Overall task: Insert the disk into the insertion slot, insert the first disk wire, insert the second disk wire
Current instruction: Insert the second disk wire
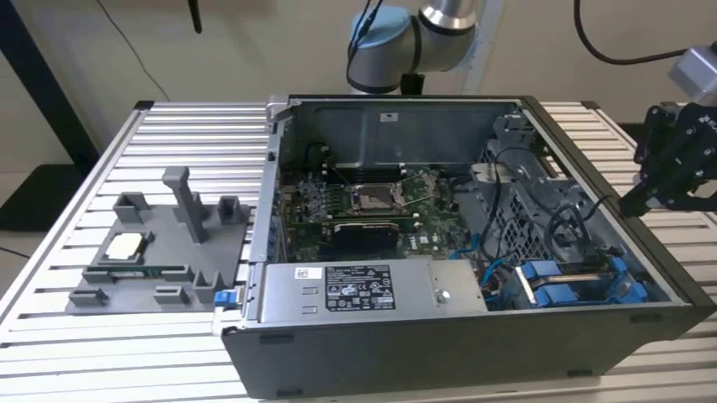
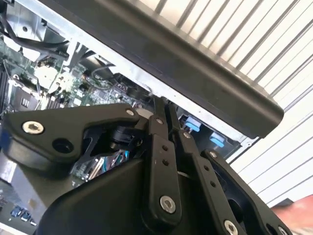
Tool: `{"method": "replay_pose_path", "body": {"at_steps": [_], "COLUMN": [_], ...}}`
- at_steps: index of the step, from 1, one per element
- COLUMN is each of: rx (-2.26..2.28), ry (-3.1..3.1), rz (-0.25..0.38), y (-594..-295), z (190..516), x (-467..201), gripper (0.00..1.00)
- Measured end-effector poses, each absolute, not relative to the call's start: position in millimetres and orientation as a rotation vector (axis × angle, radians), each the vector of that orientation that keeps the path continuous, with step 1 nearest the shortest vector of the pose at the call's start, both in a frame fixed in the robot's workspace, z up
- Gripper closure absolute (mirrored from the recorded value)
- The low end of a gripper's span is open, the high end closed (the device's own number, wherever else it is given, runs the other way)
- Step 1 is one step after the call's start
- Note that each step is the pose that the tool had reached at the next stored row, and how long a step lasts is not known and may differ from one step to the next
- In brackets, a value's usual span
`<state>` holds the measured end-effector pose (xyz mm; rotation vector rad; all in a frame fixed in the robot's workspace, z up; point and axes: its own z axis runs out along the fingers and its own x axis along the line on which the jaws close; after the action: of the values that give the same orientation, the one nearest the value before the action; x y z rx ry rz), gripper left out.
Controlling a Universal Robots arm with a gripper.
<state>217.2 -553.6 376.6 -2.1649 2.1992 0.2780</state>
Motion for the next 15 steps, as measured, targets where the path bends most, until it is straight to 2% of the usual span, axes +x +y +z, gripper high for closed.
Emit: {"method": "replay_pose_path", "body": {"at_steps": [15], "rx": [-2.171], "ry": [2.205], "rz": [0.243], "y": [-562], "z": [388], "x": [155], "gripper": [0.84]}}
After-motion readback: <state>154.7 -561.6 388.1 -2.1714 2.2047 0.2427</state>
